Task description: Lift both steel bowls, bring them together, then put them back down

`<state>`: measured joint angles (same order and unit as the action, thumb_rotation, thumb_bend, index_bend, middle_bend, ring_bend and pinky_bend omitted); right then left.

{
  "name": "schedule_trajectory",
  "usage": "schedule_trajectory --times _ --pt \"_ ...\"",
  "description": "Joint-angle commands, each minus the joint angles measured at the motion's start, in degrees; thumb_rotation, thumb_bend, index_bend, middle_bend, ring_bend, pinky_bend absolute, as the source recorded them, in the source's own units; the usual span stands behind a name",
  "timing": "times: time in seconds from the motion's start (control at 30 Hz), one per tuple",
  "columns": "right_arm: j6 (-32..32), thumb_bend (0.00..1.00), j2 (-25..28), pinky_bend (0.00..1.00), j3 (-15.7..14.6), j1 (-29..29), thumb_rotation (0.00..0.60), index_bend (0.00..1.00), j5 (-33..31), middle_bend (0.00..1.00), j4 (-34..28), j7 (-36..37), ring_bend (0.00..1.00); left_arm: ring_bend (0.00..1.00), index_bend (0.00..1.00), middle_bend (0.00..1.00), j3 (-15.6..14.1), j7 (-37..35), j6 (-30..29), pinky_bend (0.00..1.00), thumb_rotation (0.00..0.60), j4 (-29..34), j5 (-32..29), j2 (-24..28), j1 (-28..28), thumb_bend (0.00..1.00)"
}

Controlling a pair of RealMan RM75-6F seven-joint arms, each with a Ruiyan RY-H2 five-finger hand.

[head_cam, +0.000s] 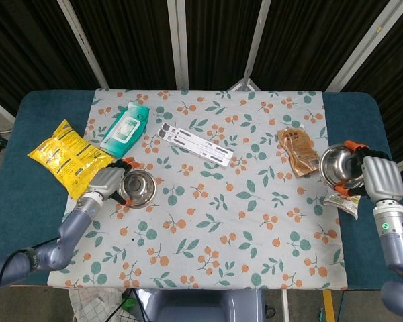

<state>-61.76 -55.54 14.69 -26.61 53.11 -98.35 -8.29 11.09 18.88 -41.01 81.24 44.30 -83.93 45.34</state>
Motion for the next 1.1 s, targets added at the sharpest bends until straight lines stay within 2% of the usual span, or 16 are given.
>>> schedule_trajectory --times 0.03,0.17,0.37,0.53,0.77,1.1 --pt "0.3 0.13 0.4 0.2 0.1 0.2 0.6 0.4 -0.5 0.31 0.6 0.5 0.37 0.0 0.14 0.0 -0.5 0.0 1.7 0.1 0.6 -3.9 -0.8 -3.9 2.3 0.0" --pt "0.7 0.13 0.8 0.2 -0.1 0.4 0.6 0.4 -0.6 0.31 0.8 0.6 0.37 0.0 0.14 0.0 -0.3 -1.7 1.8 0.1 0.6 -4.8 1.2 -5.7 2.7 0.0" --pt "1.0 0.13 0.9 0.2 -0.1 0.4 0.6 0.4 -0.8 0.31 1.3 1.0 0.37 0.0 0.14 0.0 -0.5 -2.1 0.3 0.11 0.6 -3.9 3.4 -5.5 2.8 0.0" --pt "1.6 0.13 0.6 0.2 -0.2 0.4 0.6 0.4 -0.9 0.31 1.8 1.4 0.37 0.03 0.16 0.02 -0.6 -1.4 -2.2 0.16 0.6 -2.6 4.2 -5.1 2.7 0.0" --pt "2.0 0.13 0.1 0.2 -0.4 0.2 0.6 0.4 -1.0 0.31 2.6 1.4 0.37 0.06 0.19 0.08 -1.3 1.1 -4.5 0.16 0.6 -1.4 2.4 -4.4 2.7 0.0" --pt "2.3 0.13 -0.3 0.2 -0.7 0.1 0.6 0.4 -1.2 0.31 3.1 1.2 0.37 0.06 0.2 0.09 -2.5 5.0 -4.6 0.16 0.6 -0.4 -2.1 -4.4 4.0 0.0"
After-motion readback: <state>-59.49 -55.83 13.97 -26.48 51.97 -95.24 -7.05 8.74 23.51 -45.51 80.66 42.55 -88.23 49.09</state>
